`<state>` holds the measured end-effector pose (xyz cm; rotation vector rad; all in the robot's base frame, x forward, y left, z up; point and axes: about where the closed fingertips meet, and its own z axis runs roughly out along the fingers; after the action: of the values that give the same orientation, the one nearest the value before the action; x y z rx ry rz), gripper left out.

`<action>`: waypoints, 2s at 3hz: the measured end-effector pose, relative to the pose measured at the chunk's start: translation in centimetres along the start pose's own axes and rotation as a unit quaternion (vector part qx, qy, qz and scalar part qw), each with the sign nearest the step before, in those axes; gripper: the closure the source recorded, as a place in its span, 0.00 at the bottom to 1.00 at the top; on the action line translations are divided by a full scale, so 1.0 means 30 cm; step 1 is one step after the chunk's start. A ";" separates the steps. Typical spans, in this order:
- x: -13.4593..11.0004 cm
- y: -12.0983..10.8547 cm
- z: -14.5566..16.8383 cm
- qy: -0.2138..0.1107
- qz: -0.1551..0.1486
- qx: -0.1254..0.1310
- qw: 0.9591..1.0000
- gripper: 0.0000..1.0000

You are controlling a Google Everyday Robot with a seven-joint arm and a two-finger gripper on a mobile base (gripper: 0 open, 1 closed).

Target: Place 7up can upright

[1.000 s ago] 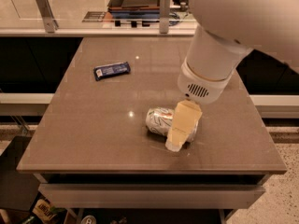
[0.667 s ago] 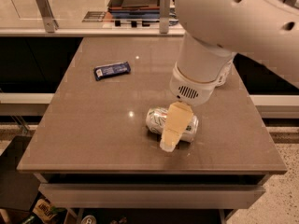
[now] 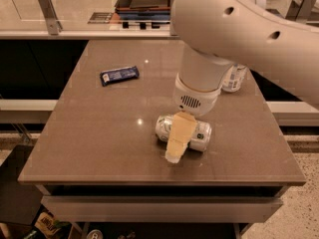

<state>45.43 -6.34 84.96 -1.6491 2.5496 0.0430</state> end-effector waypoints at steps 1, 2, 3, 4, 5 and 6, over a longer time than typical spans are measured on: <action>-0.005 -0.007 0.049 0.005 0.001 -0.007 1.000 0.00; -0.005 -0.009 0.084 0.014 0.001 -0.008 1.000 0.16; -0.009 -0.001 0.105 0.024 -0.005 -0.009 1.000 0.40; -0.013 0.009 0.103 0.026 -0.011 -0.010 1.000 0.62; -0.014 0.008 0.095 0.026 -0.011 -0.010 1.000 0.87; -0.042 0.015 -0.003 -0.029 -0.027 0.003 0.999 1.00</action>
Offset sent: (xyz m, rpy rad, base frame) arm 0.0070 0.0027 -0.0373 -0.0414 0.0411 -0.0048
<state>45.54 -5.01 85.16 -1.6883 2.4587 0.0770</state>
